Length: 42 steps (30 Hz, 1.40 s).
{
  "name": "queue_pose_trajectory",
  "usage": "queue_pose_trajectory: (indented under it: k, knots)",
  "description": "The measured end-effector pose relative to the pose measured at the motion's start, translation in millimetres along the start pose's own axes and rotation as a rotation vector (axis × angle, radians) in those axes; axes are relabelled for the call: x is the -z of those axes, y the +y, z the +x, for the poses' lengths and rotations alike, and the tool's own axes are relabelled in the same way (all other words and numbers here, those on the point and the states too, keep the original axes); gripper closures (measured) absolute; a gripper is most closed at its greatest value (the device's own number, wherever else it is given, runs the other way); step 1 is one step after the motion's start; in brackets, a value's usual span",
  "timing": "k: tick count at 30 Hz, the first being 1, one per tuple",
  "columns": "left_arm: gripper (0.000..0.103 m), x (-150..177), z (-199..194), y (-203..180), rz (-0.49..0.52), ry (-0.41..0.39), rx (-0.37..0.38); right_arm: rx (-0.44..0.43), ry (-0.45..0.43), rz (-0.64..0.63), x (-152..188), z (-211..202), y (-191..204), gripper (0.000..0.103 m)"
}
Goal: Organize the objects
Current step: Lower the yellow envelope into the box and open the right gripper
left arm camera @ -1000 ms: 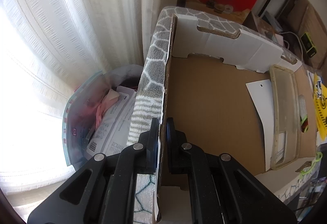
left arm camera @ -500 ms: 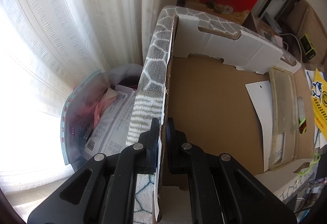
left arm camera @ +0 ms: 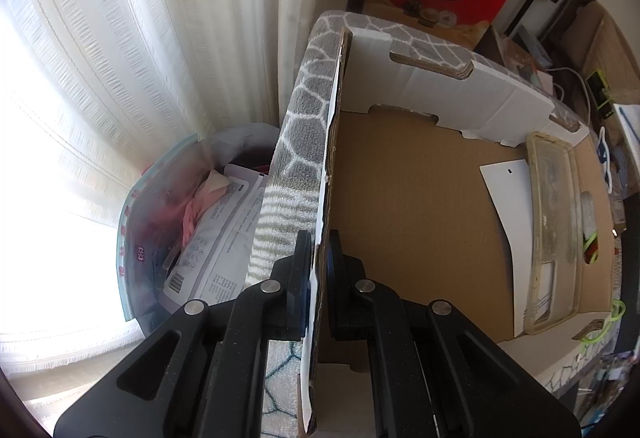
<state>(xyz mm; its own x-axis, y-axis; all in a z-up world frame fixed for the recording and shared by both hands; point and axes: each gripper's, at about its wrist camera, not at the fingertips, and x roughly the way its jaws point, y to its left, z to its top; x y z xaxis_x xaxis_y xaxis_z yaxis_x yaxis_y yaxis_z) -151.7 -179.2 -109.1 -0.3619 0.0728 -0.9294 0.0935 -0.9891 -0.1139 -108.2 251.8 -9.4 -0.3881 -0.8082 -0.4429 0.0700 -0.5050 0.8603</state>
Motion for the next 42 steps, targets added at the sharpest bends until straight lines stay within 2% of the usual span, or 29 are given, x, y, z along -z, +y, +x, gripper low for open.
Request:
queue_pose_trajectory:
  k: [9,18,21,29,32,33,35,36,37,42]
  knots:
    - [0.097,0.4,0.1,-0.8,0.001,0.001,0.003,0.046,0.133,-0.080,9.2,83.9,32.2,0.102]
    - [0.097,0.1,0.9,-2.0,0.004,0.002,0.003,0.066,0.183,-0.085,16.5,152.6,36.3,0.102]
    - [0.097,-0.2,1.2,-3.0,0.007,0.004,0.004,0.086,0.251,-0.141,16.0,180.7,44.1,0.102]
    - [0.097,-0.1,1.0,-3.5,0.008,0.004,0.005,0.215,0.335,-0.258,5.4,237.5,59.9,0.100]
    - [0.097,-0.1,0.8,-3.2,0.010,0.004,0.007,0.343,0.319,-0.360,4.1,242.9,70.2,0.096]
    - [0.097,0.0,0.9,-3.3,0.011,0.004,0.006,0.385,0.300,-0.406,0.6,239.6,77.1,0.094]
    - [0.097,0.2,0.8,-3.6,0.014,0.004,0.007,0.427,0.265,-0.446,-3.8,230.8,86.4,0.076]
    - [0.097,0.2,0.9,-3.9,0.015,0.003,0.007,0.435,0.231,-0.467,-7.7,221.4,92.1,0.053]
    - [0.097,-0.3,1.0,-2.8,0.013,0.004,0.008,0.439,0.205,-0.482,-10.9,213.2,96.1,0.041]
    - [0.097,0.3,0.4,-2.6,0.008,0.002,0.010,0.435,0.134,-0.475,-32.0,171.8,101.1,0.041]
